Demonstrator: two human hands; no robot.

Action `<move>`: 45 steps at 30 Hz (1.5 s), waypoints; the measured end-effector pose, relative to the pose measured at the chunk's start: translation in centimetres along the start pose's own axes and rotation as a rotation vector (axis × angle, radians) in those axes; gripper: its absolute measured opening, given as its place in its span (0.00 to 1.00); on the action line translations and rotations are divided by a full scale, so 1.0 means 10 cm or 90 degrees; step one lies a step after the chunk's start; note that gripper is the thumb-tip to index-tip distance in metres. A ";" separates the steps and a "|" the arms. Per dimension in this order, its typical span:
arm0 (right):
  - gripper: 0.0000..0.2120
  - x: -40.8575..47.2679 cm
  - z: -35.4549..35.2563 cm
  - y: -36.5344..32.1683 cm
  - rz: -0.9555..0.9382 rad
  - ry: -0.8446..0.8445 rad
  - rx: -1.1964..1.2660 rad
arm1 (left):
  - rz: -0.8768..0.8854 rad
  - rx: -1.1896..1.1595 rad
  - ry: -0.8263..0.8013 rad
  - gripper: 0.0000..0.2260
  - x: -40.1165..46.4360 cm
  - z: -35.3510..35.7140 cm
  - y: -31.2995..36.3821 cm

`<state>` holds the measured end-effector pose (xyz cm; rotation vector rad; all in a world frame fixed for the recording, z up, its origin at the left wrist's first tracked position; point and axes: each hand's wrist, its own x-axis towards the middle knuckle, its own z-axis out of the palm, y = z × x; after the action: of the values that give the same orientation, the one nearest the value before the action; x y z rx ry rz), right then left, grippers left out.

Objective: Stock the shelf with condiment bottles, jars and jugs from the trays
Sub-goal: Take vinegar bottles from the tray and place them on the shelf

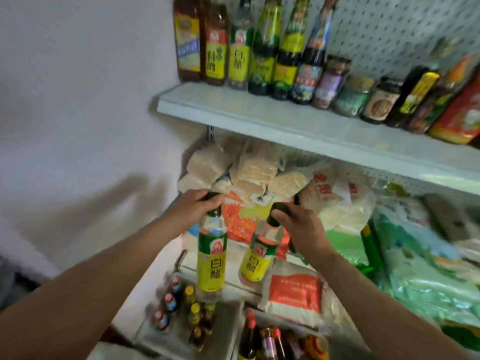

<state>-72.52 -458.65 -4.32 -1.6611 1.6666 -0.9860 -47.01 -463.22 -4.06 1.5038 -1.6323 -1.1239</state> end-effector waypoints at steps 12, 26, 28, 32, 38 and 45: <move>0.09 0.68 -1.20 -1.91 -0.193 0.145 0.099 | 0.201 -0.010 0.047 0.12 0.16 -1.13 2.11; 0.13 2.08 -1.24 -2.76 -0.153 0.259 0.092 | 0.269 0.015 0.042 0.15 1.70 -1.79 2.92; 0.13 2.31 -1.19 -2.77 -0.137 0.261 0.065 | 0.282 0.033 0.025 0.14 1.92 -1.81 2.94; 0.13 2.72 -1.08 -2.67 -0.101 0.265 0.026 | 0.284 0.021 -0.001 0.16 2.34 -1.76 2.91; 0.13 3.12 -1.02 -2.57 -0.061 0.281 0.004 | 0.299 0.034 -0.018 0.15 2.82 -1.58 2.90; 0.15 3.24 -1.11 -2.51 -0.028 0.252 -0.012 | 0.300 0.030 -0.031 0.16 3.04 -1.40 2.95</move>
<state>-69.26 -488.46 25.69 -1.5941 1.8969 -1.3953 -51.69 -496.15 25.69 1.0411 -1.9261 -0.8669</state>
